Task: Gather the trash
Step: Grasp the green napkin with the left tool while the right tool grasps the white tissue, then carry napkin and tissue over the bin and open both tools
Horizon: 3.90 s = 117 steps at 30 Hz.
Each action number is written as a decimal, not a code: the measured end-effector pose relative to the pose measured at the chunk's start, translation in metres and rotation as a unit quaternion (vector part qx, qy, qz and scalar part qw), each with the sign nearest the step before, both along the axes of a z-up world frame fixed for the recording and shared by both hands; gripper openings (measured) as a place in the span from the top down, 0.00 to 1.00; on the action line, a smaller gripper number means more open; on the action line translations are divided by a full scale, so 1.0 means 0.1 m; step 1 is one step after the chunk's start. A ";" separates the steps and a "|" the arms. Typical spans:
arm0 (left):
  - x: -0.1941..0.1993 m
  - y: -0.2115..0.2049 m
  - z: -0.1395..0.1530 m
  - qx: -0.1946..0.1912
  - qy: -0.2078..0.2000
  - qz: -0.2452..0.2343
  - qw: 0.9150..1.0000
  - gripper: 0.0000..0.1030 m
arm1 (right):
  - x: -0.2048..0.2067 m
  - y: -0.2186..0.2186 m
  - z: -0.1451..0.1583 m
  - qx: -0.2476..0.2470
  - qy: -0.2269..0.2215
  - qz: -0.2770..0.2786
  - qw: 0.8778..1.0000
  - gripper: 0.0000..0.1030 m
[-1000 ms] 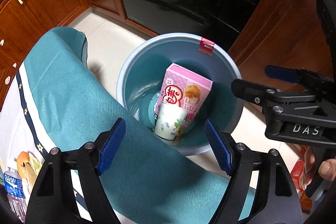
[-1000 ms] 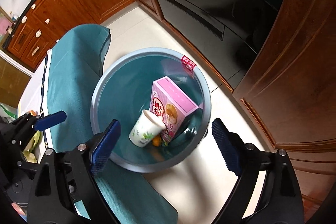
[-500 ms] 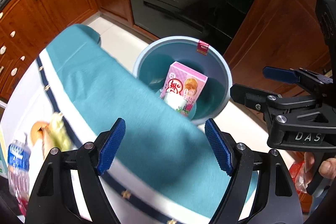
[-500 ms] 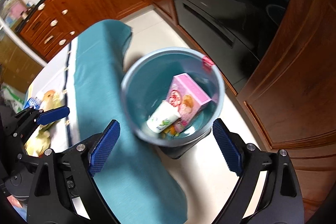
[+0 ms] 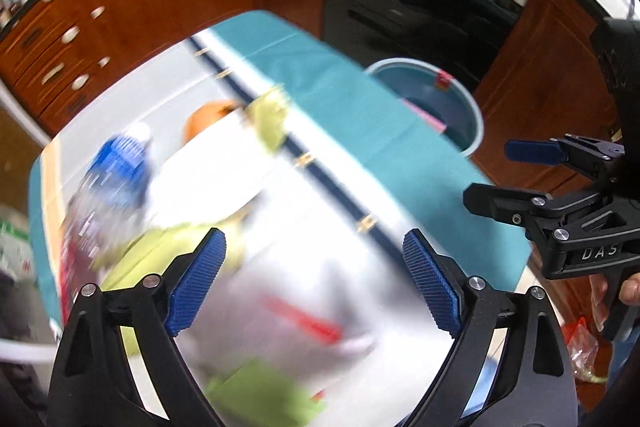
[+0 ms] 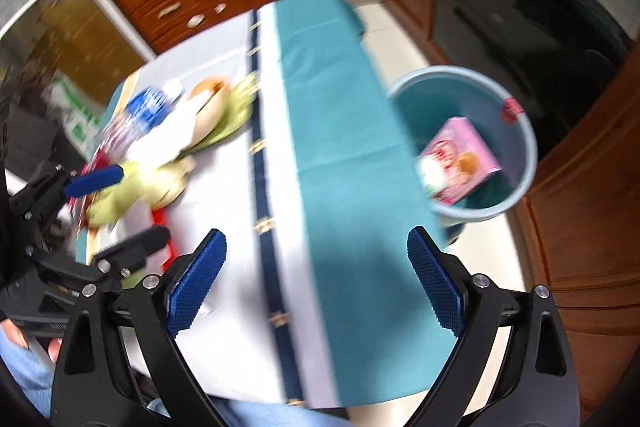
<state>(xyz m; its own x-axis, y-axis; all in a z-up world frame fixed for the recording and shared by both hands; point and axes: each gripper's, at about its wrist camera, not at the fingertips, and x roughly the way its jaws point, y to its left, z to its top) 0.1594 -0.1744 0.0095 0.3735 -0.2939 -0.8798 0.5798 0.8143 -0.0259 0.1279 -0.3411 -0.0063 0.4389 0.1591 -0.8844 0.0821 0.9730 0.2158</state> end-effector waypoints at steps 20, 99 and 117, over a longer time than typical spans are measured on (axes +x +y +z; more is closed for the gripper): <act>-0.54 1.14 -0.78 -0.039 0.086 0.052 0.994 0.08 | 0.00 1.08 -0.45 0.011 0.070 0.087 0.994 0.14; 0.14 -1.16 0.12 -0.037 0.007 -0.092 0.995 0.93 | 0.20 -1.17 0.33 -0.017 -0.094 -0.070 0.993 0.96; 0.88 -2.48 -0.49 -0.048 0.069 -0.120 0.989 0.93 | 0.67 -2.01 -0.10 -0.041 -0.059 -0.126 0.989 0.96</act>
<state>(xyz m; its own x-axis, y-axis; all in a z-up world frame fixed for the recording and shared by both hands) 0.2477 -0.4224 -0.0391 0.1614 -0.4435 -0.8816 0.7416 0.6439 -0.1881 0.1946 -0.5417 -0.0158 0.5571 -0.0388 -0.8295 0.3033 0.9394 0.1597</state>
